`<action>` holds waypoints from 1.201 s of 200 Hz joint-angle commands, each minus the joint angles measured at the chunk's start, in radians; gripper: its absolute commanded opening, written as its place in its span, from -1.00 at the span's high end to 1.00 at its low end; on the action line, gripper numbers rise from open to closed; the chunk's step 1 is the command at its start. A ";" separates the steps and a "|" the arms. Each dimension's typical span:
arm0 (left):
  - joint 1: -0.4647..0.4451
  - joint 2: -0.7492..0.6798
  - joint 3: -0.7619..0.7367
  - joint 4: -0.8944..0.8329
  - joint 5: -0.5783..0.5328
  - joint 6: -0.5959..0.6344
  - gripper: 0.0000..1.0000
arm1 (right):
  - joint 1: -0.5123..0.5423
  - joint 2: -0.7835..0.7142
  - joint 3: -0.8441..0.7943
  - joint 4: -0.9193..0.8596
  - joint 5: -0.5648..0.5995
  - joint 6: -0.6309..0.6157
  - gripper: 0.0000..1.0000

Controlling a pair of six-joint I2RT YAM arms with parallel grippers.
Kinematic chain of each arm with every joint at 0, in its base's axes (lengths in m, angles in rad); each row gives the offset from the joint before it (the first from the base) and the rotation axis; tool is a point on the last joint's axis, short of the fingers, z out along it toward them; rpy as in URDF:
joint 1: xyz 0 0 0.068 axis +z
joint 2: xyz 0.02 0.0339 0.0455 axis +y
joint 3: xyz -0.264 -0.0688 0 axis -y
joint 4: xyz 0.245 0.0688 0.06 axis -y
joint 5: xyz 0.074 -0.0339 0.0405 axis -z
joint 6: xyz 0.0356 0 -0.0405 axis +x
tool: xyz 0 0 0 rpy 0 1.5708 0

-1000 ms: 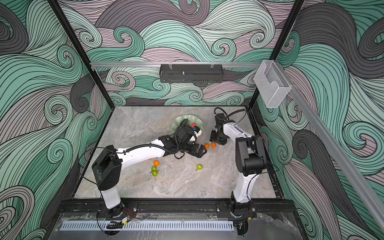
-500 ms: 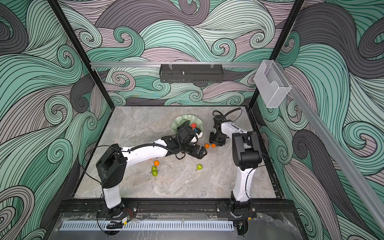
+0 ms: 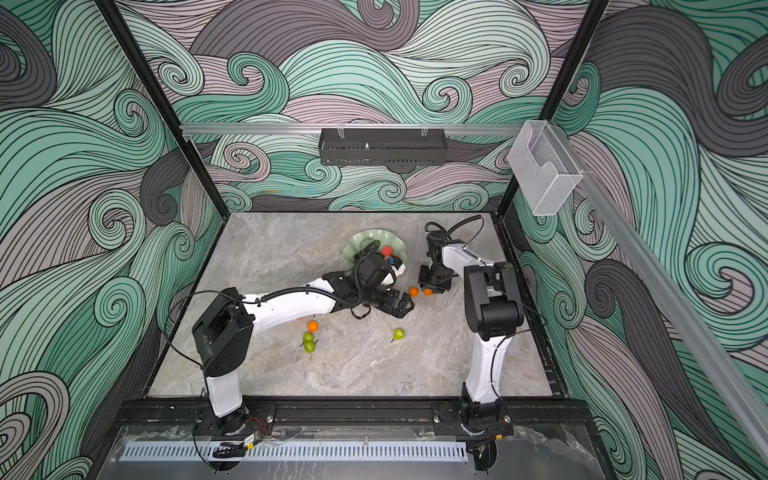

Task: Place and organize the fake fruits in the fruit bowl
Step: 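Move right gripper down to the orange kumquats in front of the bowl, then close the right gripper on an orange kumquat and lift it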

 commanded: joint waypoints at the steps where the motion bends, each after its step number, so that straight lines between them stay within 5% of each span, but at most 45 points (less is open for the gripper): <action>1: -0.005 -0.009 0.010 -0.014 -0.009 0.020 -0.96 | 0.003 -0.023 0.002 -0.024 0.015 -0.003 0.30; 145: 0.070 -0.161 -0.071 -0.014 -0.116 -0.015 -0.96 | 0.089 -0.233 -0.071 -0.062 0.034 0.002 0.32; 240: 0.256 -0.221 -0.103 0.016 -0.044 -0.037 -0.96 | 0.149 -0.193 0.176 -0.136 0.030 -0.012 0.32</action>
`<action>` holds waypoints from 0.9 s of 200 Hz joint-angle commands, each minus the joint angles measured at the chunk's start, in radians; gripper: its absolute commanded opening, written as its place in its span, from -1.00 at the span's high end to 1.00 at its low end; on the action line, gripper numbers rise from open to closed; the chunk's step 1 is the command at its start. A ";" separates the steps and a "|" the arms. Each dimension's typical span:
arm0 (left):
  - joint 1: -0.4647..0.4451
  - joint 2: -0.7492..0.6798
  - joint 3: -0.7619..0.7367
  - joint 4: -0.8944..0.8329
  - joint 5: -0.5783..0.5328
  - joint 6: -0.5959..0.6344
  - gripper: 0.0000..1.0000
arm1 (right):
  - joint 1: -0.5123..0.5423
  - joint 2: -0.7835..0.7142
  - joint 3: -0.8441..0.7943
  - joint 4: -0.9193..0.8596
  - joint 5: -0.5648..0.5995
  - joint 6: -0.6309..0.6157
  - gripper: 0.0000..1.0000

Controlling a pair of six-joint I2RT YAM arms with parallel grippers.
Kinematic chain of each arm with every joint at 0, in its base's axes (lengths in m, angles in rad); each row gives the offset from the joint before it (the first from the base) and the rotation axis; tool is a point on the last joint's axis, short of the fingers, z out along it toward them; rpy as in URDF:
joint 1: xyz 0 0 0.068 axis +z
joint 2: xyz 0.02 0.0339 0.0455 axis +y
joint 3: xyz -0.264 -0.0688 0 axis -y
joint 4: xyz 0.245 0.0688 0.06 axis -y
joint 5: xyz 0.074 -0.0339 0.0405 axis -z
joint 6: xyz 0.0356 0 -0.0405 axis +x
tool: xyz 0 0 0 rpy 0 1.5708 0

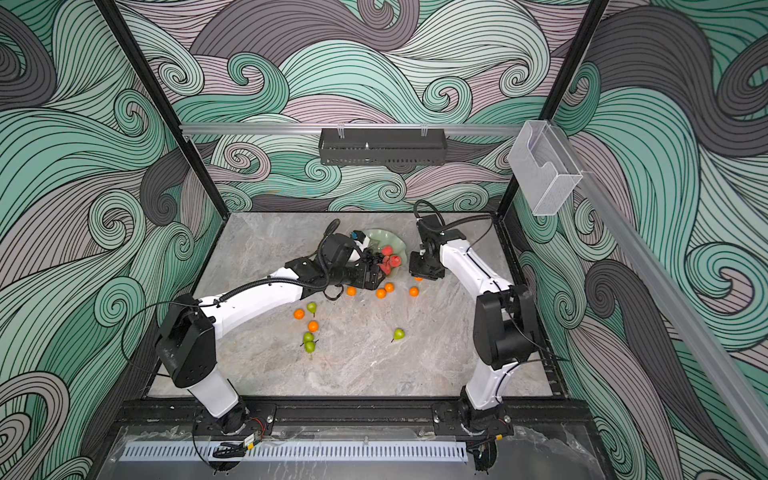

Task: Place and organize the fake fruits in the fruit bowl
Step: 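Close the right gripper on an orange kumquat and lift it, then carry the kumquat over the green bowl and open the right gripper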

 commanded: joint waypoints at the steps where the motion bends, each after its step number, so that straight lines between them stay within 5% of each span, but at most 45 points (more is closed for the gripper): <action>1: 0.048 -0.033 -0.009 0.017 0.033 -0.023 -0.96 | 0.019 0.038 0.077 -0.033 0.010 -0.012 0.32; 106: 0.252 0.031 0.023 0.078 0.092 -0.053 -0.96 | 0.100 0.400 0.580 -0.036 -0.028 0.035 0.34; 180: 0.313 0.102 0.059 0.100 0.186 -0.056 -0.96 | 0.100 0.661 0.870 -0.043 -0.029 0.058 0.35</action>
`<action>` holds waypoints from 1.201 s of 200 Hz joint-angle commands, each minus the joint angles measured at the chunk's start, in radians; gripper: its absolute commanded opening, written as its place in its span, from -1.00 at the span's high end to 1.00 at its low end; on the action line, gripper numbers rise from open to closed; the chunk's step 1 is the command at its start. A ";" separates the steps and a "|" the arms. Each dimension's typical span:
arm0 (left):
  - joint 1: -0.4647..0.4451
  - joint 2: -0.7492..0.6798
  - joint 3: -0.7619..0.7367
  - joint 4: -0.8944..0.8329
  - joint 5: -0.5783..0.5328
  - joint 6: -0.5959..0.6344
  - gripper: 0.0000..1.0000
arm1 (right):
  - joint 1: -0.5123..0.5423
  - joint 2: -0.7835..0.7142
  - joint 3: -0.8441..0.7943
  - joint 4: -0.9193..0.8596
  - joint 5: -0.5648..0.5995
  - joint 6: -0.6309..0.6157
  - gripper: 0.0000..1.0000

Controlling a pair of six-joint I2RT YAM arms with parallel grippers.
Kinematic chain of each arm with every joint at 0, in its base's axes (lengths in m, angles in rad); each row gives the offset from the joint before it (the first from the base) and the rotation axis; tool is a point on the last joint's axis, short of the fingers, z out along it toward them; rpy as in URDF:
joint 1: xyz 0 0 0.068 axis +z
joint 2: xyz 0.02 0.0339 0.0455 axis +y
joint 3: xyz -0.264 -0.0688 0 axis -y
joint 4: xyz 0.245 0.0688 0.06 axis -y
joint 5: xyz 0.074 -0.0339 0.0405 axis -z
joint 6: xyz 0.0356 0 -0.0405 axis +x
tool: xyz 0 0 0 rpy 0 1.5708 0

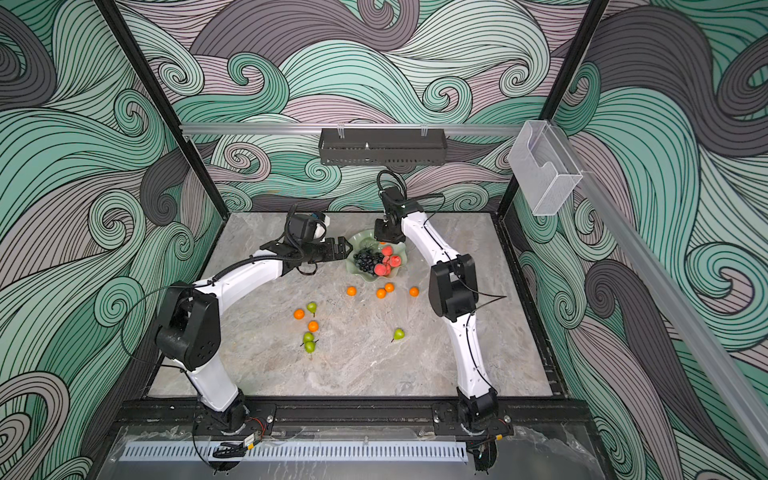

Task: Place and organize the fake fruits in the fruit bowl
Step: 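Carry the kumquat over the green bowl and open the right gripper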

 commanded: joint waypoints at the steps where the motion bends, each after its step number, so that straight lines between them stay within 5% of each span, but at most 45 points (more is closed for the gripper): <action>1: 0.011 0.026 0.045 0.028 0.055 -0.012 -0.96 | -0.004 0.050 0.075 -0.022 -0.002 0.016 0.35; 130: 0.024 0.095 0.078 0.038 0.088 -0.019 -0.96 | -0.009 0.255 0.270 -0.042 -0.020 0.020 0.33; 240: 0.029 0.092 0.076 0.033 0.100 -0.024 -0.96 | -0.017 0.251 0.309 -0.049 -0.048 0.025 0.13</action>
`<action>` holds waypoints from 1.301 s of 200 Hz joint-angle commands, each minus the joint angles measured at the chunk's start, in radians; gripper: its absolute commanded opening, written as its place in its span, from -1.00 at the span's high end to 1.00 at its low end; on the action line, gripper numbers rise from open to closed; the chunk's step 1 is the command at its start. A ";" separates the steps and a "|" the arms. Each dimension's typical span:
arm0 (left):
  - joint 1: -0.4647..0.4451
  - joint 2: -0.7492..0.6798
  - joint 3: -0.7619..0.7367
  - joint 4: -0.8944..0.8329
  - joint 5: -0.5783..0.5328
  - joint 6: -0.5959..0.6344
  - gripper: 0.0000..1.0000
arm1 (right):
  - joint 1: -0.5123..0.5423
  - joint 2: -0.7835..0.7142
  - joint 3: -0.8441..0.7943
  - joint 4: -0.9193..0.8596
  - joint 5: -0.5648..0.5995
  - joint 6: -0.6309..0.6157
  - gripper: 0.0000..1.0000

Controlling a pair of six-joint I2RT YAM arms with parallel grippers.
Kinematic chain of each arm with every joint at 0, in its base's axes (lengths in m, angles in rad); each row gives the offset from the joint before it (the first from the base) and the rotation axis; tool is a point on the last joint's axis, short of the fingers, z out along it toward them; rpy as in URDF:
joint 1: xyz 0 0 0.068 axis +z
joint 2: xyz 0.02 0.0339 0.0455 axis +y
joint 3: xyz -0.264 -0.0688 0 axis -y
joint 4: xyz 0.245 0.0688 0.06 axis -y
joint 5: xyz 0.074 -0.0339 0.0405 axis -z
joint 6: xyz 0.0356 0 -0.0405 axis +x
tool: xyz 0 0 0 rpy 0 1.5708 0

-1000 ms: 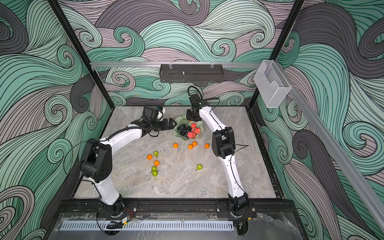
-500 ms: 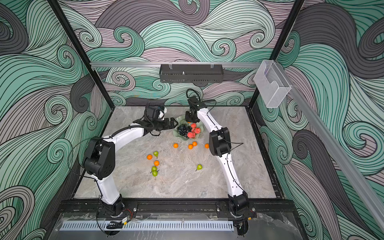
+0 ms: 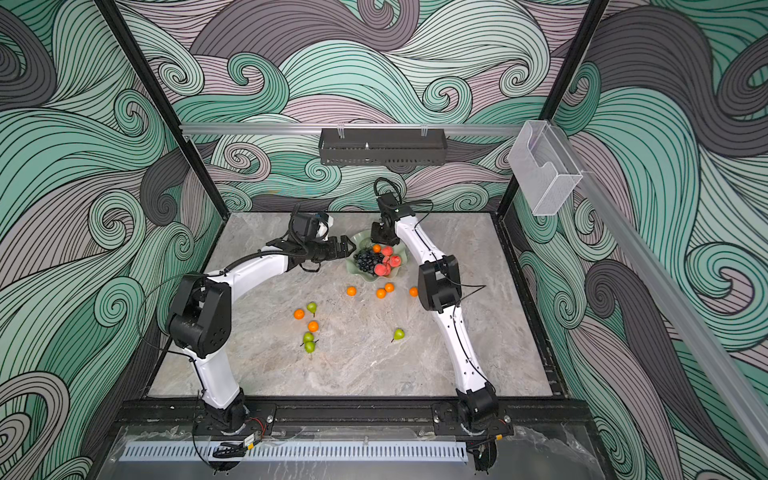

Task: Place and organize the fake fruits in the fruit bowl
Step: 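Carry the kumquat over the green bowl and open the right gripper, then move right gripper back down to a kumquat in front of the bowl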

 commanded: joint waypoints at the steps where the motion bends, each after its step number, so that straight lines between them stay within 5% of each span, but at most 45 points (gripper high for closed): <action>1: 0.008 0.000 0.029 0.007 0.024 -0.007 -0.96 | -0.007 -0.011 0.038 -0.020 -0.015 0.007 0.13; 88: -0.042 -0.111 -0.030 -0.009 0.024 -0.034 -0.96 | -0.018 -0.249 -0.112 -0.034 -0.029 -0.017 0.11; 201: -0.232 -0.267 -0.210 -0.031 -0.083 -0.055 -0.96 | -0.029 -0.864 -1.061 0.269 0.079 -0.006 0.14; 260: -0.340 -0.226 -0.233 0.006 -0.102 -0.087 -0.95 | -0.059 -0.971 -1.352 0.390 0.103 -0.055 0.14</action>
